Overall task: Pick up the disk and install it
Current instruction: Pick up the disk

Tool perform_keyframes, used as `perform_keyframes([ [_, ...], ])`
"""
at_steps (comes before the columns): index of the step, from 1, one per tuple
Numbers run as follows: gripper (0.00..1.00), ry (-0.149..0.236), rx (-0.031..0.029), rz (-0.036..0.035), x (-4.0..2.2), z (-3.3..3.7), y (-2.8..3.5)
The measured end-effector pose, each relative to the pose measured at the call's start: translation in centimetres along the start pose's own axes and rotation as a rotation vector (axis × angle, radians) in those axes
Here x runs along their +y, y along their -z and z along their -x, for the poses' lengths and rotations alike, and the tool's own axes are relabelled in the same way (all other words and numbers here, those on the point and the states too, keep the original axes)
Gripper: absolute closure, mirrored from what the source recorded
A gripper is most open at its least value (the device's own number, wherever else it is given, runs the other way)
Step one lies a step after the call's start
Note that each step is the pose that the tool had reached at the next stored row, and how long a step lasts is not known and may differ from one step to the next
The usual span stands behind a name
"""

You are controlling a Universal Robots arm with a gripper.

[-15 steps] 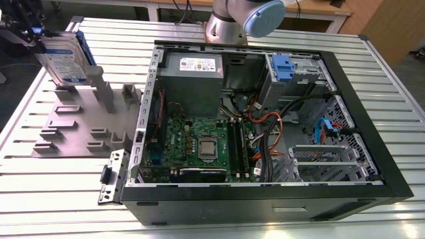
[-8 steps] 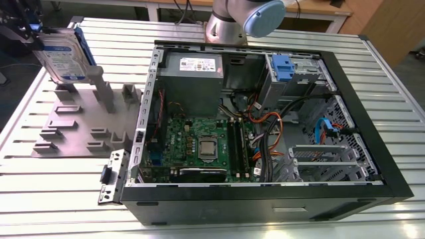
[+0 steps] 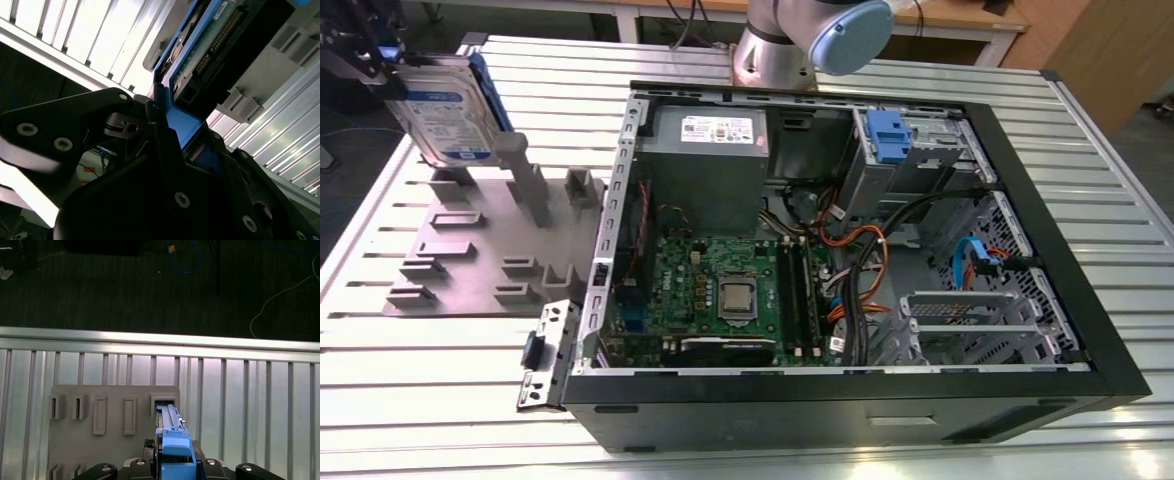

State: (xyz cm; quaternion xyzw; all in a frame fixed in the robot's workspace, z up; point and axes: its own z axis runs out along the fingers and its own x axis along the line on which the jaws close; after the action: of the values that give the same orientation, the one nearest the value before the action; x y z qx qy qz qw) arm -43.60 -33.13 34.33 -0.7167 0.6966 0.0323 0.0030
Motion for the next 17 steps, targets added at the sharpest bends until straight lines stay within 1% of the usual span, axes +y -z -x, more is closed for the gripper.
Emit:
perform_keyframes([
  [7, 0.63, 0.0, 0.0, 0.0, 0.02, 0.02, 0.33],
  [13, 0.63, 0.0, 0.0, 0.0, 0.04, 0.05, 1.0],
  [17, 0.63, 0.0, 0.0, -0.0001, 0.04, 0.06, 1.09],
])
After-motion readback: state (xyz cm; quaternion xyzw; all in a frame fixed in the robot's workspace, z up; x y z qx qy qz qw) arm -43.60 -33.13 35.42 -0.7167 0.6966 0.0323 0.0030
